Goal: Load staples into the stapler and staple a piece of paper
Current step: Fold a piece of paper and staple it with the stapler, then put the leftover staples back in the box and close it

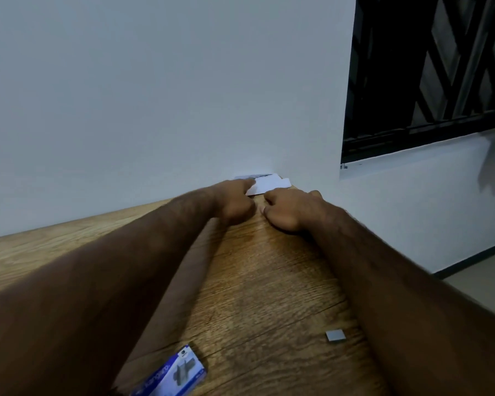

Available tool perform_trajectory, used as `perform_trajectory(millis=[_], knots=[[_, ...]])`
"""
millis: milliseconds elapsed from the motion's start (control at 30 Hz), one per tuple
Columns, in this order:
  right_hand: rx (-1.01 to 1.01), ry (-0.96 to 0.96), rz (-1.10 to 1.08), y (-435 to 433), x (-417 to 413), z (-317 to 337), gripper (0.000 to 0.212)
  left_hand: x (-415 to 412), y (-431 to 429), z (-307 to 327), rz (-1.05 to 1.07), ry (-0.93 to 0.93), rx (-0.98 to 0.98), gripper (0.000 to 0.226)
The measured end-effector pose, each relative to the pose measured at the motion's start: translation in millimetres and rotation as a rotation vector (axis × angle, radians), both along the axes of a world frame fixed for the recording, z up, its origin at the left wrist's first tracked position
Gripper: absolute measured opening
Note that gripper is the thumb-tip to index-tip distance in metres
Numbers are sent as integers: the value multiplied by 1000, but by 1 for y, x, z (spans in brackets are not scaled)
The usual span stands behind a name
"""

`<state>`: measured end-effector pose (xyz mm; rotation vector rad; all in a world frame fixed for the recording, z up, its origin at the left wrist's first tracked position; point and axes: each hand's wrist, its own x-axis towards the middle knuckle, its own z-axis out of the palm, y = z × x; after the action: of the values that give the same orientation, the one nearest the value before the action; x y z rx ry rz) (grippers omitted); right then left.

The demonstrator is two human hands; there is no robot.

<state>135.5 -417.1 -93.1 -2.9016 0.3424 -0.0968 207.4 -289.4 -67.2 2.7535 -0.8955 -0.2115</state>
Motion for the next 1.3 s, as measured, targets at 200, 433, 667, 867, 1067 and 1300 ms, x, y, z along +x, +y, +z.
perform_trajectory(millis=[200,433,667,867,1067,1300], knots=[[14,17,6,4,-6,10,40,-30,39,18,-102,-27,40,52],[60,-64,73,22,-25,29,23,-102,119,35,-214,8,-3,17],[321,-128,452,83,-72,53,11,-166,185,38,-239,45,-17,21],[380,88,667,104,-150,52,34,-189,216,23,-297,-19,107,48],[158,6,652,113,-173,20,38,-188,233,9,-337,-141,130,23],[289,-98,574,106,-184,5,31,-192,260,4,-264,-158,39,40]])
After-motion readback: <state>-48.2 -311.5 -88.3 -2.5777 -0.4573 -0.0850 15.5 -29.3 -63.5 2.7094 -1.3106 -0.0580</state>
